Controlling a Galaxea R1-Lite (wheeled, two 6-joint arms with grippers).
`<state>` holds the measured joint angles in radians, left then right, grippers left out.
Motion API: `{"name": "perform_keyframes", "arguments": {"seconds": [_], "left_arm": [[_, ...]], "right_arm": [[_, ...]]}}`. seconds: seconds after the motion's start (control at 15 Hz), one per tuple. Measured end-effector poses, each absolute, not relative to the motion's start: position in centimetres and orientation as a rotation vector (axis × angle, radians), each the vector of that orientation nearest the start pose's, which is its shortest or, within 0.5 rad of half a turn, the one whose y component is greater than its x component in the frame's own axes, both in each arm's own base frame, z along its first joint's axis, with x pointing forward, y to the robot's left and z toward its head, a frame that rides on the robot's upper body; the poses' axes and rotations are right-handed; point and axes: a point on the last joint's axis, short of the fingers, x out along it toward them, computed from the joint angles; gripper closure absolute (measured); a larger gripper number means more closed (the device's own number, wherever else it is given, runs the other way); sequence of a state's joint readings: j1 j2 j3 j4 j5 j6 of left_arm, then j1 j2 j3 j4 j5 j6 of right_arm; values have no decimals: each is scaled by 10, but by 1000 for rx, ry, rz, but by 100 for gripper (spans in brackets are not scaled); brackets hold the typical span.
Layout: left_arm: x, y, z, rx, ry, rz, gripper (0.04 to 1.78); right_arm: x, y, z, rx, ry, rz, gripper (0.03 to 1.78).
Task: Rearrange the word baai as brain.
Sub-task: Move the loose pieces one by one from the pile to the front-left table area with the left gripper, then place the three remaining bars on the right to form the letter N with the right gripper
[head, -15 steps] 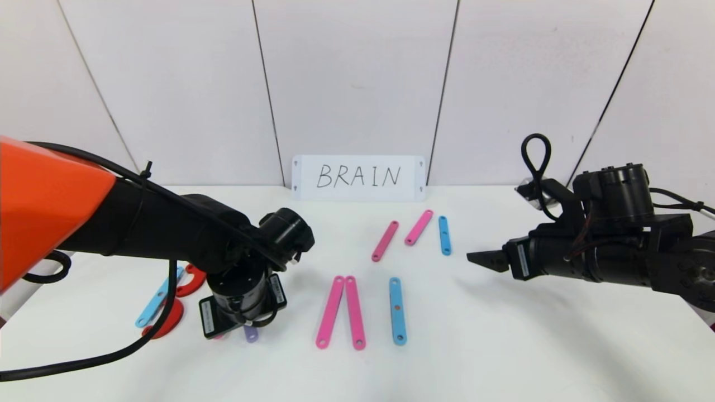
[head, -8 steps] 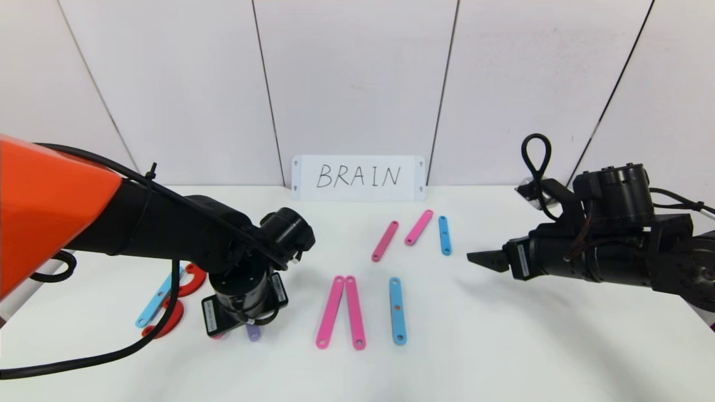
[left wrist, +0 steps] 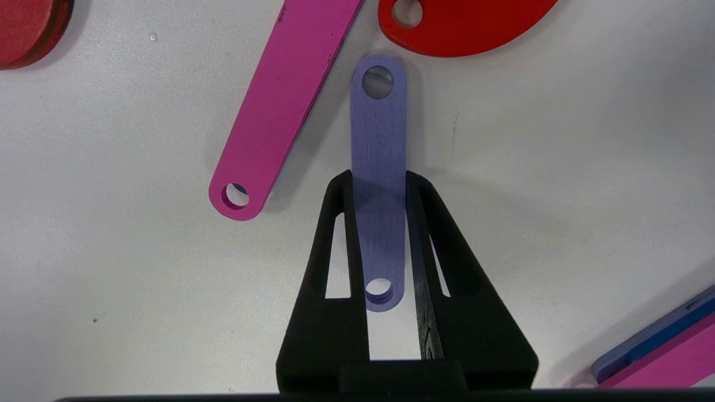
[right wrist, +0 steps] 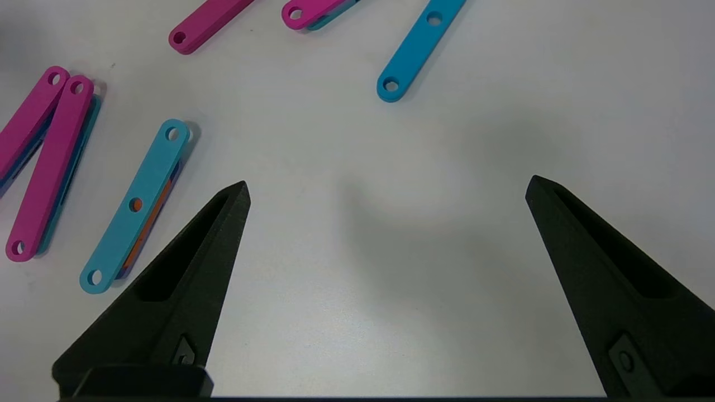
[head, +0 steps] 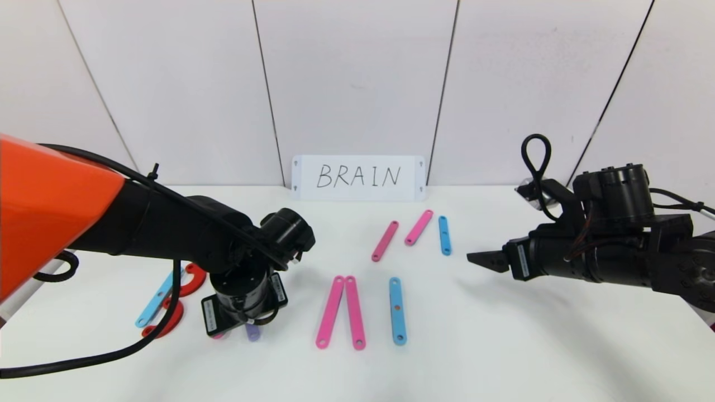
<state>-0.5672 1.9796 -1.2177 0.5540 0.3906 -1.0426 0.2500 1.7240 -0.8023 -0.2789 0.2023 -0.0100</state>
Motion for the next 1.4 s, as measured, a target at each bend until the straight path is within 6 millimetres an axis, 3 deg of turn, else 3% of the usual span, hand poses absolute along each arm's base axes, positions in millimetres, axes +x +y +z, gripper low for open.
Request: {"name": "perform_keyframes", "arguments": {"seconds": [0.87,1.07,1.4], "left_arm": [[278,-167,113,-321,1071,441,152],[278,-167,114,-321,1070,441,132],[278,-167,114,-323,1071,440,50]], "right_arm": [[282,79,141,-27,649,446,8],[282,79,141,-28,649,448,8],[282,79,141,-28,650,447,8]]}}
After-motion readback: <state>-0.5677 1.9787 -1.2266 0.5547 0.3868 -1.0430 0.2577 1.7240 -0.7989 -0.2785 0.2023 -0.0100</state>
